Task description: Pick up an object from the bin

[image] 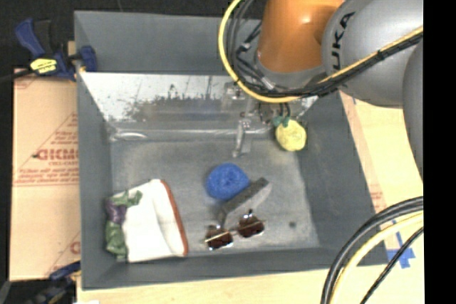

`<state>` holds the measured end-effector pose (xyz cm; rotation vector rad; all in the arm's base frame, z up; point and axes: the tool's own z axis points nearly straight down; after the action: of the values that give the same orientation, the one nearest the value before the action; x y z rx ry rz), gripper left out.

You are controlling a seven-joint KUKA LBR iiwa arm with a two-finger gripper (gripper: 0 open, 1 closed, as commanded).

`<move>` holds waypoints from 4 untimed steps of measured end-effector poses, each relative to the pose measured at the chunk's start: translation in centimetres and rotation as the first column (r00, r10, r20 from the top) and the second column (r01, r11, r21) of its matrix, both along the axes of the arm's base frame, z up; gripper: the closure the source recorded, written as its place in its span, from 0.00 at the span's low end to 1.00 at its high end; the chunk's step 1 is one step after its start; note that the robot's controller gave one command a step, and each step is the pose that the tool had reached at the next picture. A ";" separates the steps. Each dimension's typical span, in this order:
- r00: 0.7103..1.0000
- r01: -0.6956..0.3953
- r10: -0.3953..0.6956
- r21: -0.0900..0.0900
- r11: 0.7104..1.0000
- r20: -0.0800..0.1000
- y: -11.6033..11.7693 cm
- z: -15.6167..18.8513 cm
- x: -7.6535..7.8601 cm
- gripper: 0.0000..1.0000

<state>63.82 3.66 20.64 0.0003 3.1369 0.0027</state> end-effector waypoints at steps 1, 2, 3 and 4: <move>1.000 0.017 -0.017 0.001 1.000 0.005 -0.5 -1.3 -0.2 0.00; 1.000 -0.012 0.012 -0.001 1.000 0.012 -0.9 -5.1 -0.3 0.00; 0.992 -0.129 0.129 -0.003 0.992 0.016 -2.9 -7.0 -2.3 0.00; 0.998 -0.061 0.061 0.000 0.998 0.010 0.8 -13.5 -3.5 0.00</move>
Offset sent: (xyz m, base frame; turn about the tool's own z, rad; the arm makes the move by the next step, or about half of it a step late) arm -0.0098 -0.0175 -0.1364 -0.2317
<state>60.29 4.44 7.15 -0.0944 3.1257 0.0030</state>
